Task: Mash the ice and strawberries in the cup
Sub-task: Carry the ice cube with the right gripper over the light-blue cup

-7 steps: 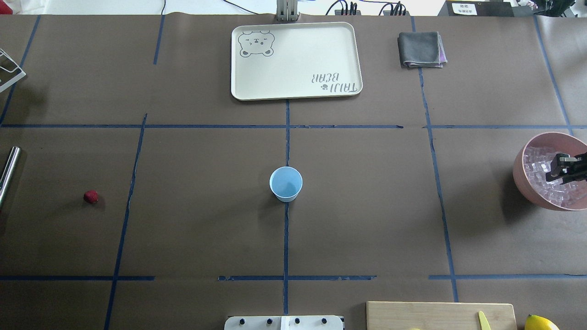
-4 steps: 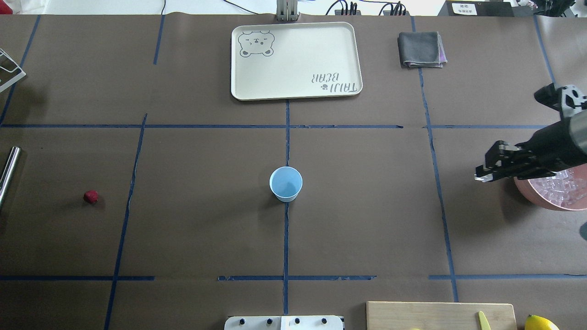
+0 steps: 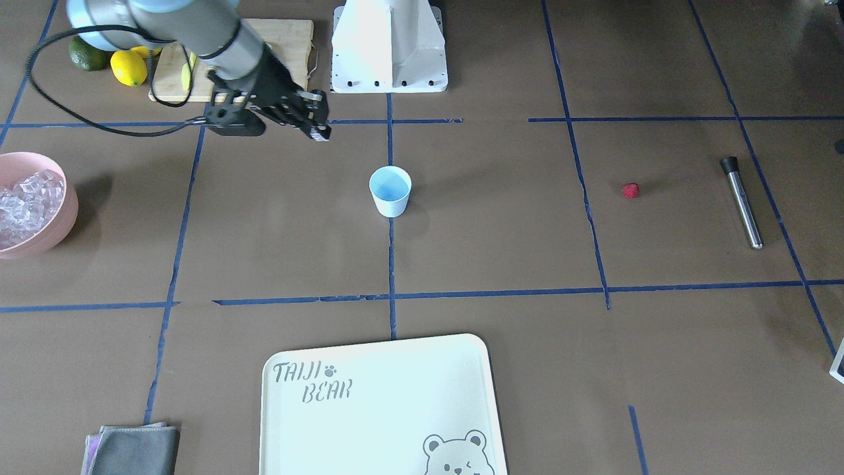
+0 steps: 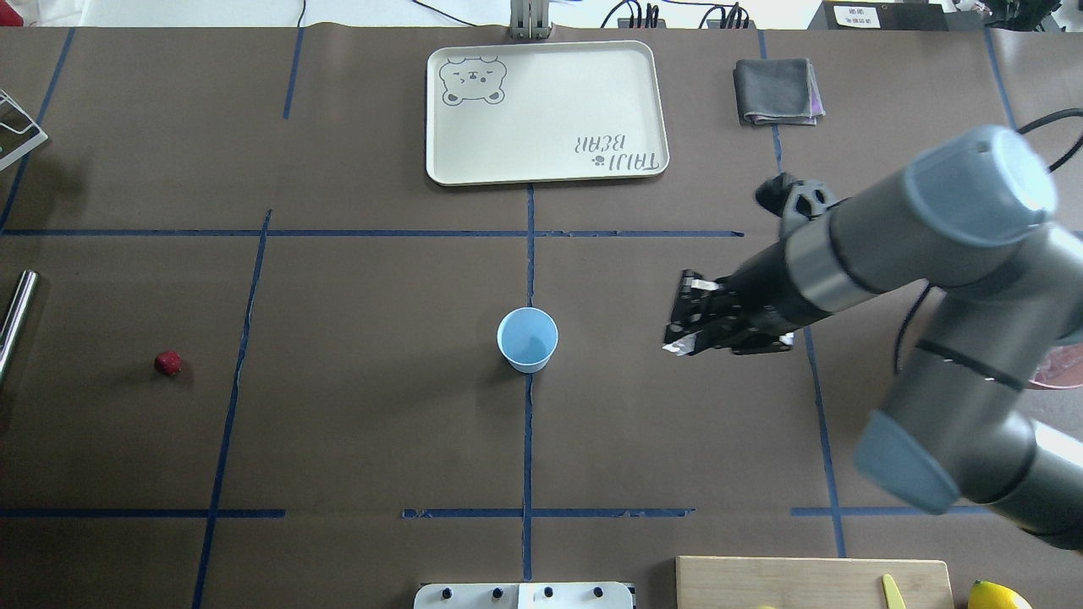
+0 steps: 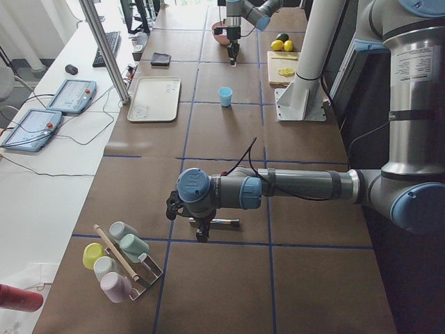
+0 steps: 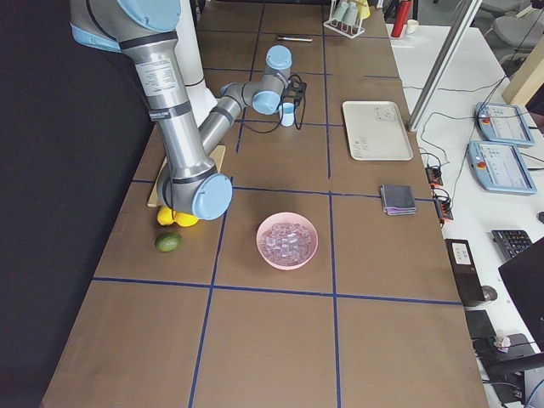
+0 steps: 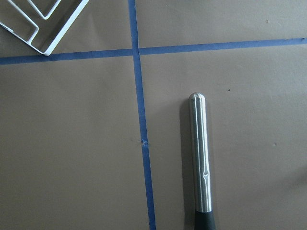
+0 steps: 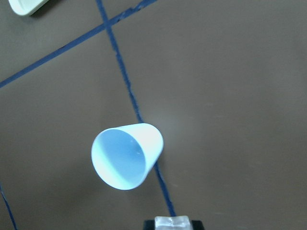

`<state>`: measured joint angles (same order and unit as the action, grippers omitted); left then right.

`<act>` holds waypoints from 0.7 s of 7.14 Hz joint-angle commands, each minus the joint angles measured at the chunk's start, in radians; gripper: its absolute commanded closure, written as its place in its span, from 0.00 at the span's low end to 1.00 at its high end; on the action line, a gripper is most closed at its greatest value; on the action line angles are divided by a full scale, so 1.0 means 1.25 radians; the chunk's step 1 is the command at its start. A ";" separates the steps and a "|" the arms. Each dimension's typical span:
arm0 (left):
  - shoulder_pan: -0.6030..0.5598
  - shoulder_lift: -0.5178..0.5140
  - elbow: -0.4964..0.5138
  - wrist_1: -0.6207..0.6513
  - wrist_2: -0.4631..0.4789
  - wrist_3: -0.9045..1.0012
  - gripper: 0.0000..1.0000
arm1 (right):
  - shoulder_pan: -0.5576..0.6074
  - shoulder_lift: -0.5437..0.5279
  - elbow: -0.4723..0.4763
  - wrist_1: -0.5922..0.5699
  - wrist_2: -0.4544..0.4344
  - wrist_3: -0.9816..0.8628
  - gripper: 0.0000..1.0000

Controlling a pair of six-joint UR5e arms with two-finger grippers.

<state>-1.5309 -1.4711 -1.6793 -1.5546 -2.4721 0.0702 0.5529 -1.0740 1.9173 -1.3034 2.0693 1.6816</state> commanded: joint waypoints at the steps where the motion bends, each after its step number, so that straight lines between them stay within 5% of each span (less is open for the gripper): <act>1: 0.000 0.000 0.000 0.001 -0.001 -0.002 0.00 | -0.055 0.164 -0.164 -0.015 -0.092 0.056 0.98; 5: 0.000 0.000 0.000 0.001 -0.001 -0.003 0.00 | -0.055 0.157 -0.184 -0.019 -0.098 0.056 0.97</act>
<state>-1.5309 -1.4711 -1.6797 -1.5539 -2.4728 0.0671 0.4854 -0.8757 1.6962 -1.3249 1.9530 1.7523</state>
